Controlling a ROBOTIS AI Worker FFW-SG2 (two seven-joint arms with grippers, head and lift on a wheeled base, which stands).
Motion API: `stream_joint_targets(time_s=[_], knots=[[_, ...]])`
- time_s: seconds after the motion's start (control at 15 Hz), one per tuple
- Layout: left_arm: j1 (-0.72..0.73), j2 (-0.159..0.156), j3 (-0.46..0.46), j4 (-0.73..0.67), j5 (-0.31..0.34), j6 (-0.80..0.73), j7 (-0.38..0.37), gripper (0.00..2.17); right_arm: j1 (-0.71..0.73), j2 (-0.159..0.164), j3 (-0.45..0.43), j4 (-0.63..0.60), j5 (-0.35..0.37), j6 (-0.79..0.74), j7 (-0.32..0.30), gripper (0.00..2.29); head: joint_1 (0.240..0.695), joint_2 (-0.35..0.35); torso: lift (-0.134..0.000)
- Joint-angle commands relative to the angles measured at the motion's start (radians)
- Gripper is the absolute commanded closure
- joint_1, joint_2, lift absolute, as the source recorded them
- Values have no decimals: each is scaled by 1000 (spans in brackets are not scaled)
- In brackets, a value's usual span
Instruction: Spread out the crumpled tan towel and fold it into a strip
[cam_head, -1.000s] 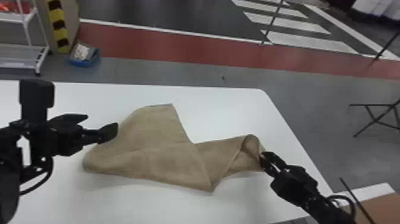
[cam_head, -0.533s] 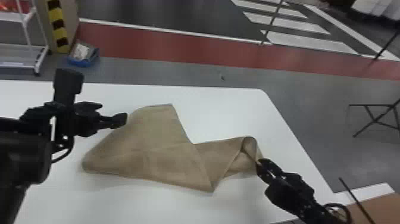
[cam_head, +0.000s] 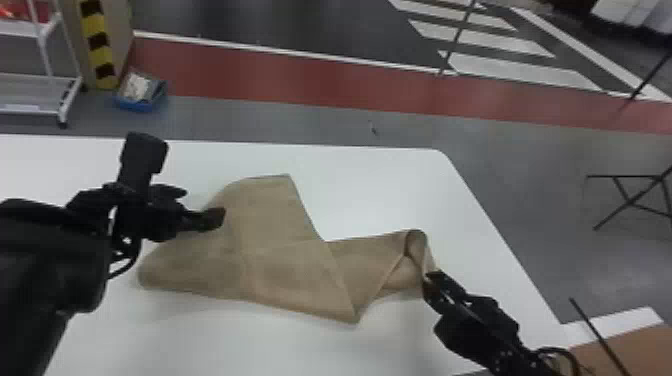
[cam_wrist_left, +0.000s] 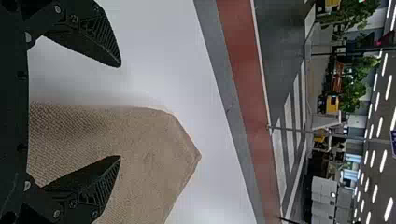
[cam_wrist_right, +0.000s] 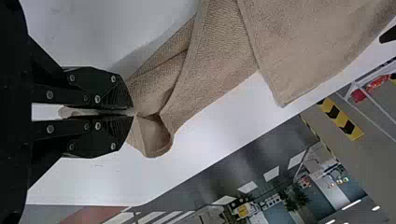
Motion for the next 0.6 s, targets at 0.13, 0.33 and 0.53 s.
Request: stream_joint_targets(time_s=[0.13,0.33,0.53], knots=[[0,-3,-31,44,-43,-17,-5,326,20,1,-1,-18,1,4,0,1052,695,-320,-124],[0,-3,-31,50,-52,-54,-12,1214,30,1,-1,-22,1,4,-2,1052,695,-323,-124],[32,-3,-34,-7,-29,-51,0,2145,20,-7,-7,-8,1,10,0,1052,695,-327,-124]])
